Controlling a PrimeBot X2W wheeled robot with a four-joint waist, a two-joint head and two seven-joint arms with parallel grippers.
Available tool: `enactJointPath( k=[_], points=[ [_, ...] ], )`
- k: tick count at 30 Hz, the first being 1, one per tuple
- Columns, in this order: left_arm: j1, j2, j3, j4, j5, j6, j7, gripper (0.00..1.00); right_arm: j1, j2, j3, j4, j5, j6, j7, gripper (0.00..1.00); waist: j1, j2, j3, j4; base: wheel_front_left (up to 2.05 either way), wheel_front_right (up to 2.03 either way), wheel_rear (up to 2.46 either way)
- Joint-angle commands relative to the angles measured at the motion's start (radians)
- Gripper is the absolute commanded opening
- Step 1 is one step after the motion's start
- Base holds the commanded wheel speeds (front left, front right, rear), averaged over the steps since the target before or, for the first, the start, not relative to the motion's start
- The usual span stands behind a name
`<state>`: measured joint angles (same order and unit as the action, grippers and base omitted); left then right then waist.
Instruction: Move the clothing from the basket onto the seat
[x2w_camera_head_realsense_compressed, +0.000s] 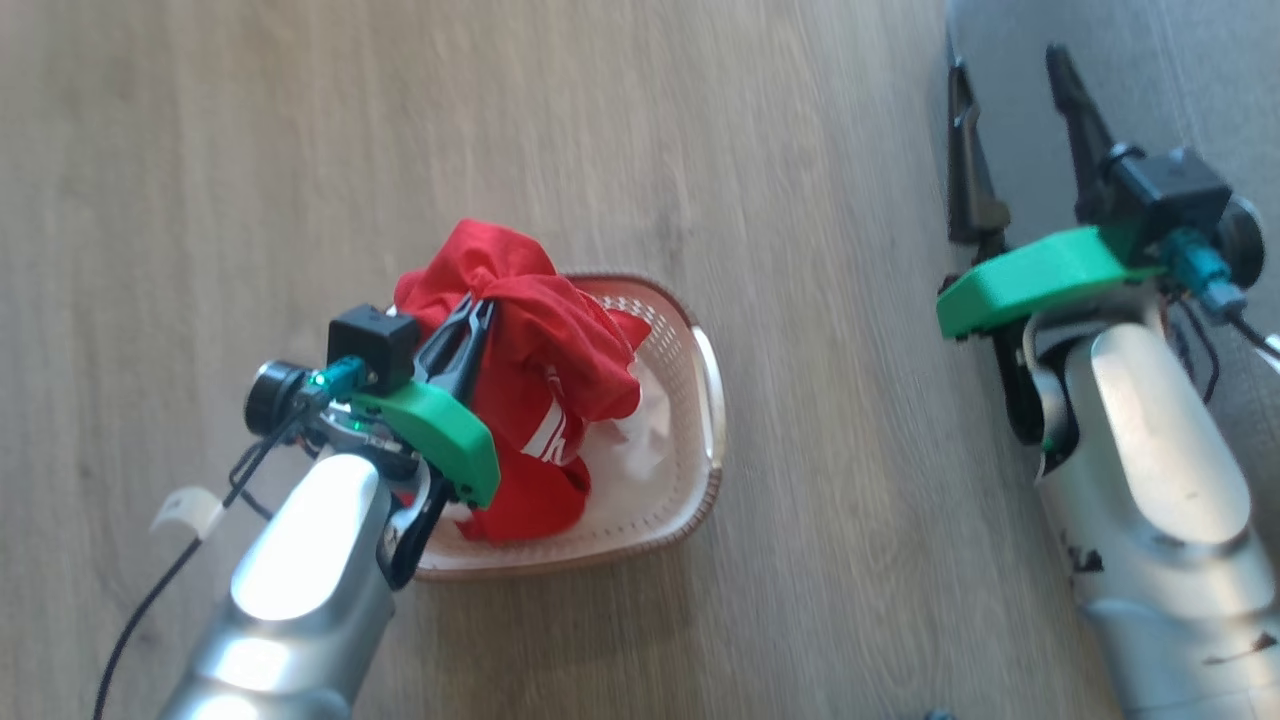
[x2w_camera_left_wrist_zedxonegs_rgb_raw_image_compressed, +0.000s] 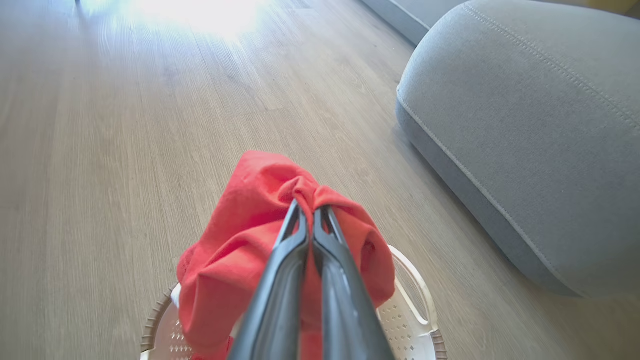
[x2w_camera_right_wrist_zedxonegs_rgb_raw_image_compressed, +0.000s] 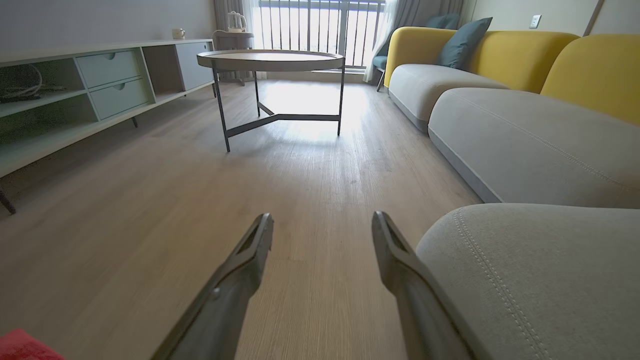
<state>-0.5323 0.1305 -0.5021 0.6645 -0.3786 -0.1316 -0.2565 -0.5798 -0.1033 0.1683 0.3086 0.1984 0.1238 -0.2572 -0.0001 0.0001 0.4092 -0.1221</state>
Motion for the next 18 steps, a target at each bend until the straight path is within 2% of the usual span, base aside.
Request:
enactJointPath(
  k=[1, 18],
  points=[
    [0.008, 0.004, 0.049, -0.047, 0.008, 0.001, -0.005, 0.0, 0.025, -0.003, 0.023, -0.021, 0.008, 0.007, -0.005, 1.0, 0.0001, -0.0001, -0.078, 0.054, 0.0, 0.0, 0.0],
    [0.057, -0.023, 0.173, -0.341, 0.075, 0.001, -0.005, 0.0, 0.141, -0.023, 0.07, 0.033, 0.047, 0.007, -0.005, 1.0, 0.0001, -0.0001, -0.248, 0.132, 0.0, 0.0, 0.0]
  ],
)
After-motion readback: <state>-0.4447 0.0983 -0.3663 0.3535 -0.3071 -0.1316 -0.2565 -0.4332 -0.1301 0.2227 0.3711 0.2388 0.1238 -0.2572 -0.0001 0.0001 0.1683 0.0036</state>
